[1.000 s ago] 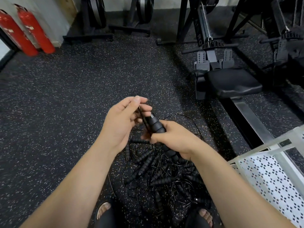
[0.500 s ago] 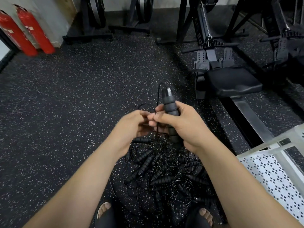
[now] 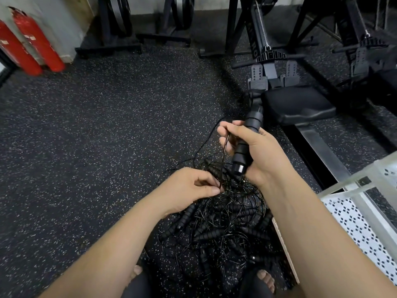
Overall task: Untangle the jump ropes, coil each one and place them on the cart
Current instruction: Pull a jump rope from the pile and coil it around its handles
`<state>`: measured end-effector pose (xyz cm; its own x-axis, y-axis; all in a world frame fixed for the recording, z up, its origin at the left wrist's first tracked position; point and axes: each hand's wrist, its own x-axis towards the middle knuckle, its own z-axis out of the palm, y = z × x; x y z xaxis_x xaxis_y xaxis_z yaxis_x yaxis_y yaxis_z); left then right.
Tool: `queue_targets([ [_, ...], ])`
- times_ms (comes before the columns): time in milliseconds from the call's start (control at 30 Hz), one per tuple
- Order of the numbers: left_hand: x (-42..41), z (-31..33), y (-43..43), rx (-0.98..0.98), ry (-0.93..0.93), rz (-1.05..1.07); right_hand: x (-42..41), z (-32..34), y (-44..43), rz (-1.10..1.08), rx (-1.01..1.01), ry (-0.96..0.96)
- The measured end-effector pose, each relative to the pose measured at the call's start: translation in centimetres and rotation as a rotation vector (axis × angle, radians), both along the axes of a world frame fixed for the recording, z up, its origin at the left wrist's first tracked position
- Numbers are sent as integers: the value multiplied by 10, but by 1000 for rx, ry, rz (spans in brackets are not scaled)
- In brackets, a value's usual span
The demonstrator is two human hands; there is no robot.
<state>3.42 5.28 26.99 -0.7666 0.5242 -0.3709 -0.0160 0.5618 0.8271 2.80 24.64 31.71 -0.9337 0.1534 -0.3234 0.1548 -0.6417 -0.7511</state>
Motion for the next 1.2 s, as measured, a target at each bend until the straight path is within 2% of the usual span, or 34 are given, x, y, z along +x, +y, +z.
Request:
queue_targets([
  [133, 2, 11, -3, 92, 2, -26, -6, -9, 5, 20, 15, -16],
  [233, 0, 20, -6, 241, -10, 72, -8, -19, 3, 38, 29, -64],
  [333, -6, 26, -12, 366, -16, 182, -6, -27, -1, 205, 89, -136],
  [400, -10, 29, -18, 443, -24, 271, -4, -32, -5, 335, 193, -164],
  [500, -15, 33, -25, 589, -57, 412, 0, -34, -13, 537, 450, -131],
  [600, -21, 32, -31, 701, -77, 515, 6, -32, -23, 769, 601, -108],
  [667, -25, 31, -34, 757, -90, 568, 9, -32, -27, 785, 725, -93],
  [767, -30, 29, -38, 797, -100, 682, 10, -36, -30, 670, 889, -69],
  [867, -33, 25, -38, 771, -101, 787, 10, -38, -29, 581, 891, -21],
  [1000, -33, 16, -34, 665, -184, 841, 11, -25, -25, 527, 780, 27],
  [1067, -30, 10, -30, 568, -233, 762, 11, -15, -23, 472, 703, 46],
  [1200, -15, -3, -10, 262, -216, 411, 12, 1, -20, 324, 498, 68],
])
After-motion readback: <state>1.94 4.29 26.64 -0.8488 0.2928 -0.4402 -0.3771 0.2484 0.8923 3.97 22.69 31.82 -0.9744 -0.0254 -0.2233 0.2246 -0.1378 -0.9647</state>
